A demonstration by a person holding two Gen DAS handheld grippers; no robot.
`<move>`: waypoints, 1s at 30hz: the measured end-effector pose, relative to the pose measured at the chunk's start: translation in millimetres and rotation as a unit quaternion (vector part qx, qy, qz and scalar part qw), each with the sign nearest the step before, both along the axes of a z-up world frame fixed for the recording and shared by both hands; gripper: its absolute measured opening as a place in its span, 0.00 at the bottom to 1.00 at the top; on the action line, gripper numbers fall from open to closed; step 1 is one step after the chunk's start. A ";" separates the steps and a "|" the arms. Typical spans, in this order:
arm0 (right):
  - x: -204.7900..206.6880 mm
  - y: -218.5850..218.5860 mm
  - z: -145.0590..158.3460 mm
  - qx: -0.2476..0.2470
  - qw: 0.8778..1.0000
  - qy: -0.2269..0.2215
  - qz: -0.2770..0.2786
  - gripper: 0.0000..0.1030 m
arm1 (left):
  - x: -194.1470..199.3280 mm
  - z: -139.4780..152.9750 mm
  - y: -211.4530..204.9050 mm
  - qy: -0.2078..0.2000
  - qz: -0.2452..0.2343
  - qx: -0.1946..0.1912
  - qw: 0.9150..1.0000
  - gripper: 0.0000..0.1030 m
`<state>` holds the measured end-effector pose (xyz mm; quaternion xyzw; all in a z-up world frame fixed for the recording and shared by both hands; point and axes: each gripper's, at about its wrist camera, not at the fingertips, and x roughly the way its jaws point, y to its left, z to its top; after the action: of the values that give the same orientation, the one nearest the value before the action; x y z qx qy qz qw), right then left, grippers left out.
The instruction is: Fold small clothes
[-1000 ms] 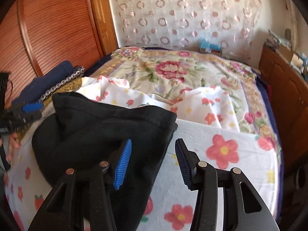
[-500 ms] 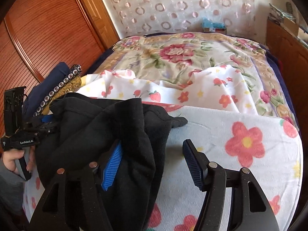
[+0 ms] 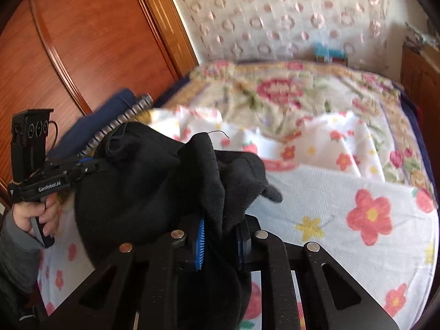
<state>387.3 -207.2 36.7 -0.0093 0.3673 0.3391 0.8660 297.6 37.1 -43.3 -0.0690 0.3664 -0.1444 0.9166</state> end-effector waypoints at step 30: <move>7.4 312.9 103.7 -0.103 0.938 -0.221 0.248 0.14 | -132.9 31.7 173.6 -0.124 0.236 -0.077 0.961 0.10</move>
<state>394.7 105.7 140.5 -0.2637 0.1852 0.4931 0.8081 164.7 210.6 -11.6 -0.2055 0.2108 0.0404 0.9548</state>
